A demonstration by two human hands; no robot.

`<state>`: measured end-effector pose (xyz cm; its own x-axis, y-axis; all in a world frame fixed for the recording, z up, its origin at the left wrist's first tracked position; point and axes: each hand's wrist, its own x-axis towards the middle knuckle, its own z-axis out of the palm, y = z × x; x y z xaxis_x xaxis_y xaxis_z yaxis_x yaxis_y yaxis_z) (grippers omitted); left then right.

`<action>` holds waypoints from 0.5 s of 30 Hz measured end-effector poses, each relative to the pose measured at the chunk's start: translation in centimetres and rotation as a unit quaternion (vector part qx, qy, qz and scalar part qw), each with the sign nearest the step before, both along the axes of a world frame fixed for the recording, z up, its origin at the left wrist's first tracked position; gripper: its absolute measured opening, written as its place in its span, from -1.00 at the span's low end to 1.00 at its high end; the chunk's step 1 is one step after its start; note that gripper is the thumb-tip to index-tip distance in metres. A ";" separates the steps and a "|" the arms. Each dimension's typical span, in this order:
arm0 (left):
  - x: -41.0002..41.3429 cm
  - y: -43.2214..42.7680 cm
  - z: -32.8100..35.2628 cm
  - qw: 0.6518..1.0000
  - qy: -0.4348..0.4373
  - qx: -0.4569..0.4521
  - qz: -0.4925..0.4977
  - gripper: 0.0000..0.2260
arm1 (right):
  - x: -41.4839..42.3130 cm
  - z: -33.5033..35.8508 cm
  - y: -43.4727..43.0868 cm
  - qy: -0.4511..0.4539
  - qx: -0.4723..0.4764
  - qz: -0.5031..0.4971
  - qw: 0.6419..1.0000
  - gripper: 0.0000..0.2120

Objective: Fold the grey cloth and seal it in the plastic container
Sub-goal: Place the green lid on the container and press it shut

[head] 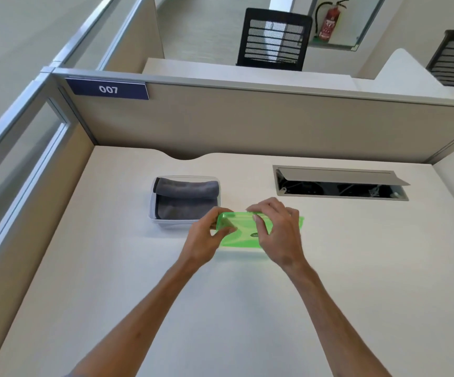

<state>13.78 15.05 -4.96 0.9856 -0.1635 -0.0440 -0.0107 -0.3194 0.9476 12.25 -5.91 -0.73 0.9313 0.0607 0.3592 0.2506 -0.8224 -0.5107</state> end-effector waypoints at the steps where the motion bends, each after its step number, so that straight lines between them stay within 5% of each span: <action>1: 0.2 0.4 0.4 0.999 0.026 -0.043 0.007 -0.76 | 0.3 0.4 0.1 -0.009 0.012 -0.005 1.000 -0.73; 6: 0.6 3.4 1.5 0.984 0.088 -0.149 0.051 -0.75 | 0.5 1.2 0.4 -0.029 0.134 -0.127 0.982 -0.53; 9: 0.9 5.8 2.0 0.970 0.101 -0.197 0.095 -0.71 | 0.1 0.3 1.1 0.024 0.223 -0.208 0.952 -0.58; 15: 3.1 10.0 2.5 0.943 0.128 -0.215 0.219 -0.52 | 1.9 -0.7 5.0 0.171 0.300 -0.146 0.927 -0.79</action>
<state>16.84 25.07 -2.51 0.9293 0.1992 -0.3111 0.2787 0.1747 0.9443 14.11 -0.91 -1.47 0.9424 -0.3267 -0.0717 -0.1980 -0.3721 -0.9068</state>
